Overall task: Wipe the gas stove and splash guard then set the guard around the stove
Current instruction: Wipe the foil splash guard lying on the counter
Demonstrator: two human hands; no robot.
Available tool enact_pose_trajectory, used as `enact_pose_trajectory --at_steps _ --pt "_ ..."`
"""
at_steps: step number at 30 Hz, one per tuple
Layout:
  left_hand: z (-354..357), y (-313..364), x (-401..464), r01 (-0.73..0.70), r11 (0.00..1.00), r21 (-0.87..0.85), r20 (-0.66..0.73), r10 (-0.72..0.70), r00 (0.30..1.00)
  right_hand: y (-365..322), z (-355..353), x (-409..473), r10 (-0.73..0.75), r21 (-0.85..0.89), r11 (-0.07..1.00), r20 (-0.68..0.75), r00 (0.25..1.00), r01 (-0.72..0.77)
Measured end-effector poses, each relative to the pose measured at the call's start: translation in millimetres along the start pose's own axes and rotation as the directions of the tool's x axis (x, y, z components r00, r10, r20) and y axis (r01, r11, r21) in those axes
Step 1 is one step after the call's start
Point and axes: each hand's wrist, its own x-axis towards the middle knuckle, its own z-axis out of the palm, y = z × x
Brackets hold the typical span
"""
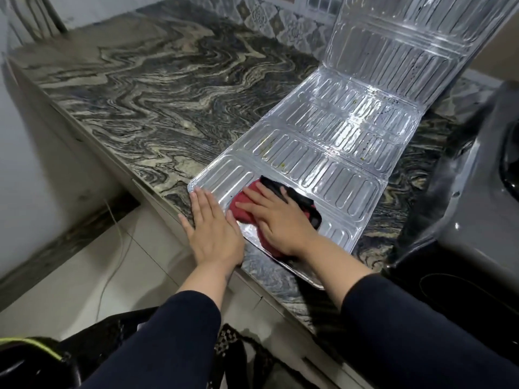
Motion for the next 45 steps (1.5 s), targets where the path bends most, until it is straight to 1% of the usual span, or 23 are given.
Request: enact_pose_trajectory --at_steps 1,4,6,8,9,11,12,14,16,20,23,26,28,30,33,35,37,39,41,43,44,45 --pt "0.0 -0.1 0.4 0.004 1.000 -0.002 0.000 -0.004 1.000 6.7 -3.2 8.7 0.021 -0.030 0.999 -0.005 1.000 -0.021" --pt "-0.5 0.8 1.7 0.001 1.000 0.005 0.003 -0.001 1.000 18.3 -9.9 29.8 0.188 -0.055 0.980 -0.066 0.980 -0.192" --pt "-2.6 0.2 0.2 -0.007 1.000 0.004 0.015 0.007 1.000 16.8 -8.1 32.1 0.229 -0.050 0.971 -0.102 0.968 -0.235" --pt "-8.3 -3.0 4.3 0.003 1.000 -0.022 -0.009 -0.003 1.000 15.4 -5.2 29.9 0.218 -0.059 0.972 -0.115 0.969 -0.225" --pt "-12.3 -5.2 12.1 0.009 0.999 -0.036 -0.043 -0.011 0.999 15.6 -4.3 28.6 0.214 -0.059 0.973 -0.115 0.970 -0.222" --pt "-20.3 -11.8 37.1 -0.001 1.000 -0.012 -0.085 0.000 0.996 17.8 -3.4 29.7 0.213 -0.061 0.974 -0.110 0.971 -0.220" --pt "-23.8 -15.9 51.6 -0.024 0.999 0.022 -0.067 0.025 0.997 18.2 -3.9 31.6 0.214 -0.065 0.973 -0.105 0.971 -0.222" --pt "-26.9 -23.8 73.6 -0.082 0.993 0.088 0.021 0.080 0.997 16.7 -3.9 32.0 0.219 -0.076 0.971 -0.105 0.970 -0.227" --pt "-22.5 -31.4 81.2 -0.128 0.987 0.096 0.057 0.123 0.991 9.9 -1.2 27.7 0.208 -0.063 0.974 -0.121 0.971 -0.216" --pt "-15.4 -38.2 78.1 -0.159 0.986 0.050 -0.003 0.159 0.987 -20.1 9.9 37.6 0.098 -0.030 0.994 -0.059 0.993 -0.100" --pt "-15.0 -38.6 79.8 -0.162 0.985 0.055 -0.018 0.163 0.986 -28.5 11.9 67.2 0.078 -0.044 0.996 -0.054 0.995 -0.081" --pt "-13.5 -38.2 80.2 -0.153 0.987 0.048 -0.018 0.154 0.988 -13.9 7.1 92.6 0.054 -0.067 0.996 -0.067 0.996 -0.059" --pt "-13.4 -37.9 81.1 -0.146 0.987 0.059 -0.006 0.147 0.989 8.8 -1.0 112.0 0.104 -0.076 0.991 -0.094 0.990 -0.111" --pt "-13.7 -37.7 81.4 -0.147 0.986 0.080 0.002 0.147 0.989 40.0 -15.4 133.1 0.200 -0.072 0.975 -0.130 0.971 -0.210" --pt "-13.4 -37.5 80.9 -0.149 0.985 0.088 0.009 0.149 0.989 83.4 -37.3 153.2 0.318 -0.080 0.940 -0.139 0.938 -0.331" --pt "-13.0 -37.4 82.7 -0.147 0.985 0.085 0.002 0.148 0.989 95.5 -41.9 158.4 0.379 -0.092 0.915 -0.144 0.914 -0.394" --pt "-13.6 -37.0 83.1 -0.154 0.984 0.090 0.001 0.155 0.988 89.6 -39.1 157.2 0.424 -0.106 0.891 -0.154 0.893 -0.441" --pt "-17.0 -35.9 81.9 -0.163 0.983 0.088 0.024 0.162 0.987 73.3 -31.6 150.3 0.439 -0.097 0.884 -0.162 0.883 -0.457" --pt "-23.8 -32.3 81.0 -0.127 0.990 0.058 0.050 0.125 0.991 54.7 -23.6 142.2 0.431 -0.083 0.890 -0.171 0.886 -0.449" --pt "-32.6 -23.2 84.2 -0.074 0.997 0.037 0.034 0.073 0.997 38.4 -17.1 138.0 0.449 -0.060 0.885 -0.155 0.880 -0.462" --pt "-36.7 -18.0 86.7 -0.081 0.996 0.040 0.026 0.080 0.996 30.3 -13.8 136.4 0.460 -0.046 0.882 -0.137 0.877 -0.470" --pt "-40.4 -11.6 89.7 -0.122 0.992 0.043 0.027 0.121 0.992 22.6 -11.0 133.8 0.464 -0.038 0.881 -0.125 0.877 -0.471"
